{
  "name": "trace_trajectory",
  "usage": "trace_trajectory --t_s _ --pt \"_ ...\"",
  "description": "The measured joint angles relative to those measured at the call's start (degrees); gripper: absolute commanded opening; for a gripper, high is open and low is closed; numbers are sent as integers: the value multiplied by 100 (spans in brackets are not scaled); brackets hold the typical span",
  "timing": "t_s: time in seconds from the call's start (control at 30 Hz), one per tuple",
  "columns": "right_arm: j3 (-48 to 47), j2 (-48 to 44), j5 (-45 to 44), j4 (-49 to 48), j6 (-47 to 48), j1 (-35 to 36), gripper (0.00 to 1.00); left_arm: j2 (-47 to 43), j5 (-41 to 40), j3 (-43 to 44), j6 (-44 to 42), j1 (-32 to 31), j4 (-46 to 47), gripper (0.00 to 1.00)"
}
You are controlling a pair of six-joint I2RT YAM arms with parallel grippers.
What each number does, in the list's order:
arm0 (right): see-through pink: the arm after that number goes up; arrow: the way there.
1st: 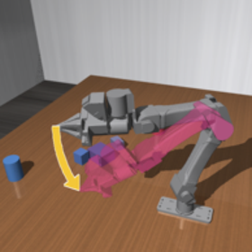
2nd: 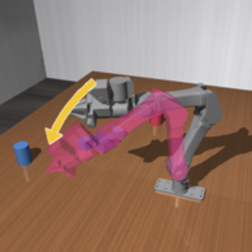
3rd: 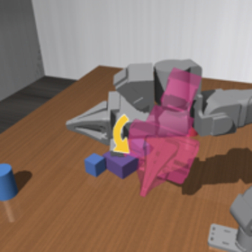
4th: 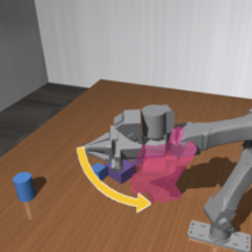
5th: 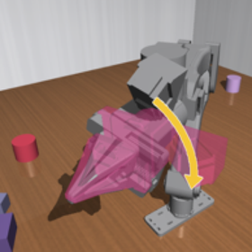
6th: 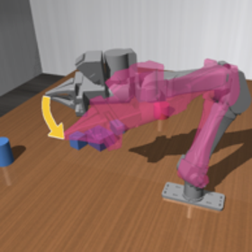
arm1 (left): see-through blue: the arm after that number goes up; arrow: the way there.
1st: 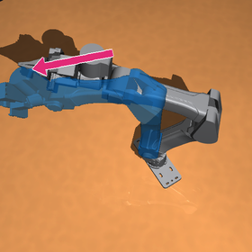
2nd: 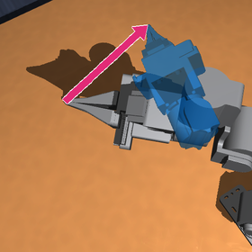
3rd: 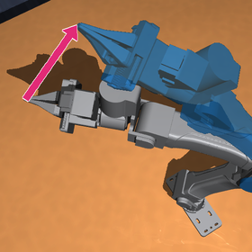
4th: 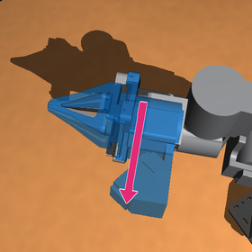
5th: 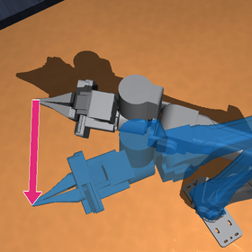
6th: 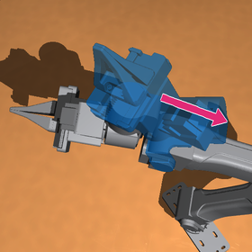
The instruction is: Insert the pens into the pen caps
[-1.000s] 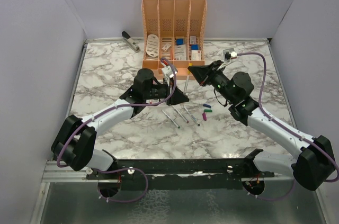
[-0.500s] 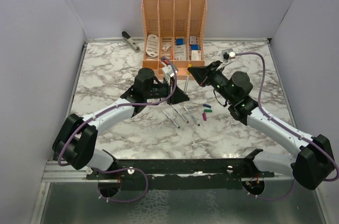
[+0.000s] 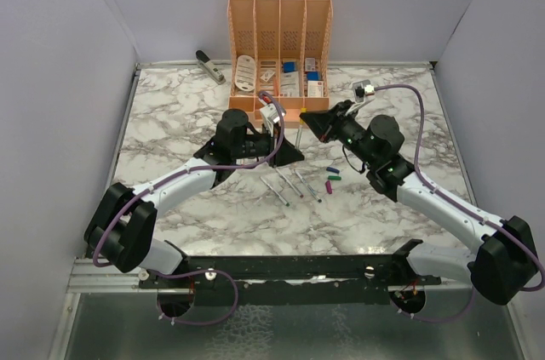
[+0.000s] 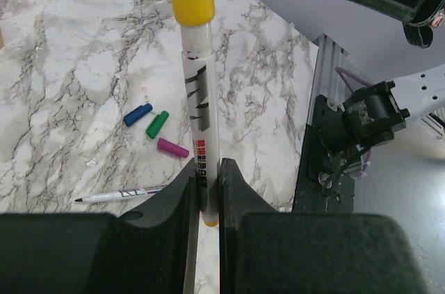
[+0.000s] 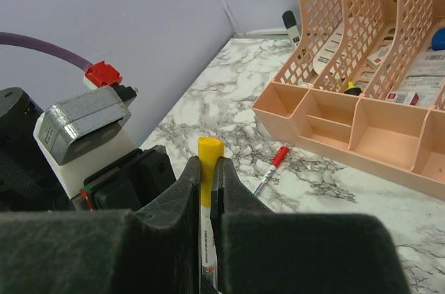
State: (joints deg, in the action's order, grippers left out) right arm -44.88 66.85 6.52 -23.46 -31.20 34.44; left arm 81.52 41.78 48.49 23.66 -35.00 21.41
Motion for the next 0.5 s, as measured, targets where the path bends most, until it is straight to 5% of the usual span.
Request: trace_trajectory --t_s 0.5 --pt "22 225 249 164 37 -33 1 7 -426 92 68 7 -404 0"
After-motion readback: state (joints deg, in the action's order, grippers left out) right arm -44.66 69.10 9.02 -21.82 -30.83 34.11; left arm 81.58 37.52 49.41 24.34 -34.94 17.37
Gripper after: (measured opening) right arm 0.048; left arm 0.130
